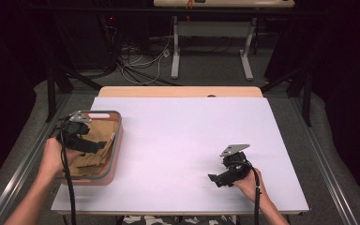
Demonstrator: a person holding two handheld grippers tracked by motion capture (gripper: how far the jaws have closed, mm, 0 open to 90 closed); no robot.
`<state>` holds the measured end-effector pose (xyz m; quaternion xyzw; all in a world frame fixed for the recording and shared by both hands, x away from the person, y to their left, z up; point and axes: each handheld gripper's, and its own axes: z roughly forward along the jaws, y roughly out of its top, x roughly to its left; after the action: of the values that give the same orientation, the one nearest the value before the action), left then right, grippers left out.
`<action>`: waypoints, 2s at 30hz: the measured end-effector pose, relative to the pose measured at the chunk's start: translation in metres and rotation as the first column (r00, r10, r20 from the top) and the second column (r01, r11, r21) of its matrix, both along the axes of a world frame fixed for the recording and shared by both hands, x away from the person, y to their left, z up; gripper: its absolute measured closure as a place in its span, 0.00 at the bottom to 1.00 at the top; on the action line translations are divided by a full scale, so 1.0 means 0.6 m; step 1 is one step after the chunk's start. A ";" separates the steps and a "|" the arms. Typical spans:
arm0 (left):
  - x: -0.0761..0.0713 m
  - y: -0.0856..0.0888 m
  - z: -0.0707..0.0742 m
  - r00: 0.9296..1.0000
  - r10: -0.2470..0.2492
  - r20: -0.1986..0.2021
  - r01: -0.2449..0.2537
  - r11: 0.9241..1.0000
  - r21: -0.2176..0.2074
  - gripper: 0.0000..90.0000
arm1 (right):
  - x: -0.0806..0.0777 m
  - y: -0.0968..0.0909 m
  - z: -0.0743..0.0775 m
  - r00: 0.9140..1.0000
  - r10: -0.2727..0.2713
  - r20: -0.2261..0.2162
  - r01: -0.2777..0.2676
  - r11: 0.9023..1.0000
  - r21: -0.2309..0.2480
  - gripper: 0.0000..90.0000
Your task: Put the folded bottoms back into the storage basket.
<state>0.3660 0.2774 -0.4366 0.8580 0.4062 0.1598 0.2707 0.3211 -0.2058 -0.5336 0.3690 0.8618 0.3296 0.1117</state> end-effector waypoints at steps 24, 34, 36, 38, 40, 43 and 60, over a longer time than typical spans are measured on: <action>-0.063 -0.124 -0.034 0.978 -0.207 0.034 0.206 0.978 0.038 0.05 | -0.030 -0.003 0.003 0.999 0.036 0.023 -0.036 0.999 -0.007 0.01; -0.093 -0.166 -0.060 0.958 -0.284 0.028 0.282 0.958 0.047 0.03 | -0.046 -0.002 0.003 0.998 0.049 0.027 -0.049 0.999 -0.010 0.01; -0.099 -0.172 -0.066 0.954 -0.298 0.029 0.297 0.954 0.048 0.03 | -0.049 -0.003 0.003 0.998 0.051 0.032 -0.050 0.999 -0.015 0.01; -0.106 -0.177 -0.073 0.950 -0.310 0.039 0.308 0.950 0.049 0.03 | -0.051 -0.003 0.002 0.998 0.054 0.033 -0.054 0.998 -0.017 0.01; -0.112 -0.182 -0.080 0.944 -0.327 0.043 0.325 0.945 0.047 0.03 | -0.054 -0.003 0.002 0.998 0.055 0.032 -0.054 0.998 -0.019 0.01; -0.118 -0.186 -0.092 0.940 -0.338 0.046 0.336 0.941 0.045 0.03 | -0.059 -0.003 0.001 0.997 0.061 0.037 -0.060 0.998 -0.016 0.01; -0.151 -0.190 -0.146 0.934 -0.356 0.008 0.356 0.934 -0.001 0.00 | -0.083 -0.002 -0.004 0.995 0.089 0.050 -0.088 0.996 -0.032 0.01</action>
<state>0.2752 0.1631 -0.5245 0.9165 0.2431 0.1108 0.2976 0.2712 -0.2071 -0.5358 0.3202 0.8789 0.3309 0.1244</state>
